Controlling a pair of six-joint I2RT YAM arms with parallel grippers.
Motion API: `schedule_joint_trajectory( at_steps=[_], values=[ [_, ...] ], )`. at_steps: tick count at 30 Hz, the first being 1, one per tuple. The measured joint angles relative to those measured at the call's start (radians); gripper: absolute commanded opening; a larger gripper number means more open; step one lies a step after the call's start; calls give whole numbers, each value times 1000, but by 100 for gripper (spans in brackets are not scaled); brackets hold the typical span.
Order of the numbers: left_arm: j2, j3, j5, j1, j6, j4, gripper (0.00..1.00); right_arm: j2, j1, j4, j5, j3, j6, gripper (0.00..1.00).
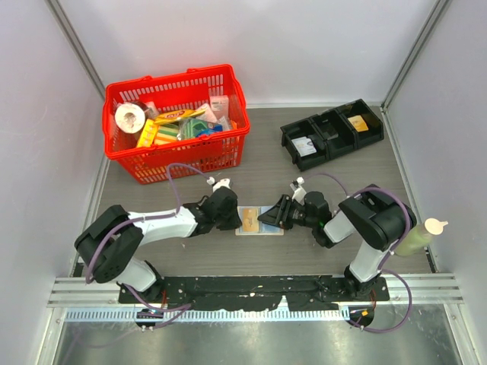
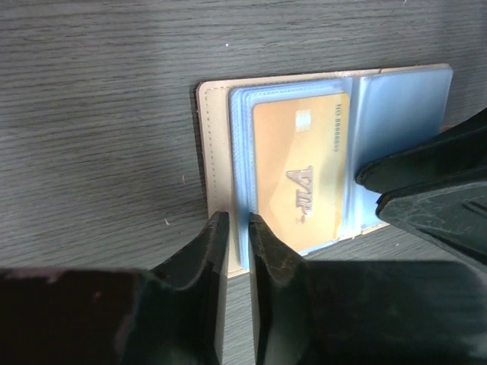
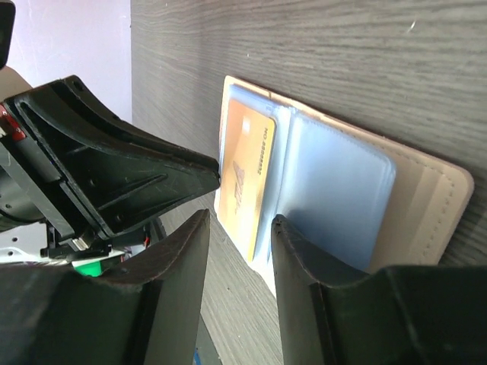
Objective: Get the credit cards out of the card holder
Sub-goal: Remove the credit card from the card holder.
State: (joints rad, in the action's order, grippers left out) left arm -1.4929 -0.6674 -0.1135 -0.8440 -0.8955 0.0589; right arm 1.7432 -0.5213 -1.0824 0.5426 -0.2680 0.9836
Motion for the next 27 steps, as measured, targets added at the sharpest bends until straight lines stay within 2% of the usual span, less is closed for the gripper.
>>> schedule_joint_trajectory(
  at_steps=[6, 11, 19, 23, 27],
  values=[
    [-9, -4, 1, 1, 10, 1, 15, -20, -2, 82, -10, -31, -29, 42],
    [-11, -6, 2, 2, 13, 3, 14, -6, -18, 89, -10, -56, -31, 38],
    [-22, -16, 9, 4, 14, 14, 11, 6, -42, 116, -22, -82, -37, 38],
    [-24, -17, 18, 8, 14, 13, 10, 27, -43, 101, -20, -88, -37, 38],
    [-28, -17, 20, 9, 13, 10, 9, 58, -43, 49, -18, -89, -25, 33]
  ],
)
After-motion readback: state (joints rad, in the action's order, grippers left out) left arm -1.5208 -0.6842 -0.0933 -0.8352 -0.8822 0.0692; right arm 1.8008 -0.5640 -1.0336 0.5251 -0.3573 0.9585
